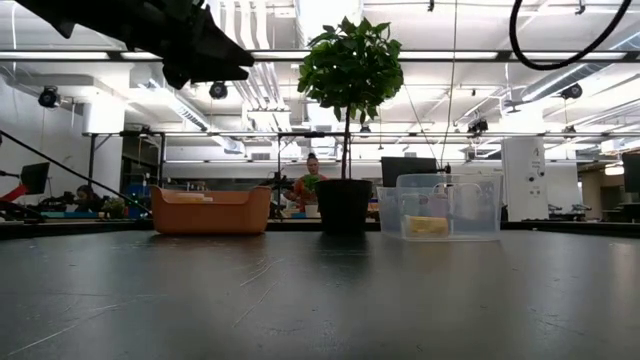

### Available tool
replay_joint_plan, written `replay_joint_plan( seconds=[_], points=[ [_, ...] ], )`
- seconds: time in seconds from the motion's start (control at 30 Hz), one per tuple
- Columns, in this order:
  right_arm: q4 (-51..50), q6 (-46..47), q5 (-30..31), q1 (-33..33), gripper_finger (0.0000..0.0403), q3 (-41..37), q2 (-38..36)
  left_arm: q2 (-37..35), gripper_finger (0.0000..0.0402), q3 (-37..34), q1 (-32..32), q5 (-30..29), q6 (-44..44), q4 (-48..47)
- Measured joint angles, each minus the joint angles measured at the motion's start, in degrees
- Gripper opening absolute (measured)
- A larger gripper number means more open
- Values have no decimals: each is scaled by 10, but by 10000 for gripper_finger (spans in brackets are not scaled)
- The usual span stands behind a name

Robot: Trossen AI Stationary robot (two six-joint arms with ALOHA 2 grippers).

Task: Pick and place medicine bottles into bin by pill shape (circle, oval)
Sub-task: Put the orange tablet pill bottle into the orange bin

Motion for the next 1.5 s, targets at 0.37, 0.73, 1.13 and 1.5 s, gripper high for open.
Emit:
replay_joint_plan(
  seconds=[0.37, 0.73, 1.13, 1.5],
  points=[
    [32, 36, -6, -1, 184, -10, 47, 0, 203, 0, 1, -5, 26, 1],
    [35, 10, -7, -1, 148, -10, 52, 0, 203, 7, 1, -18, 50, 3],
    [41, 56, -23, 1, 245, -36, 52, 0, 203, 7, 2, -18, 63, 3],
    [146, 57, -48, 1, 304, -107, 52, 0, 203, 7, 2, -18, 64, 5]
  ],
)
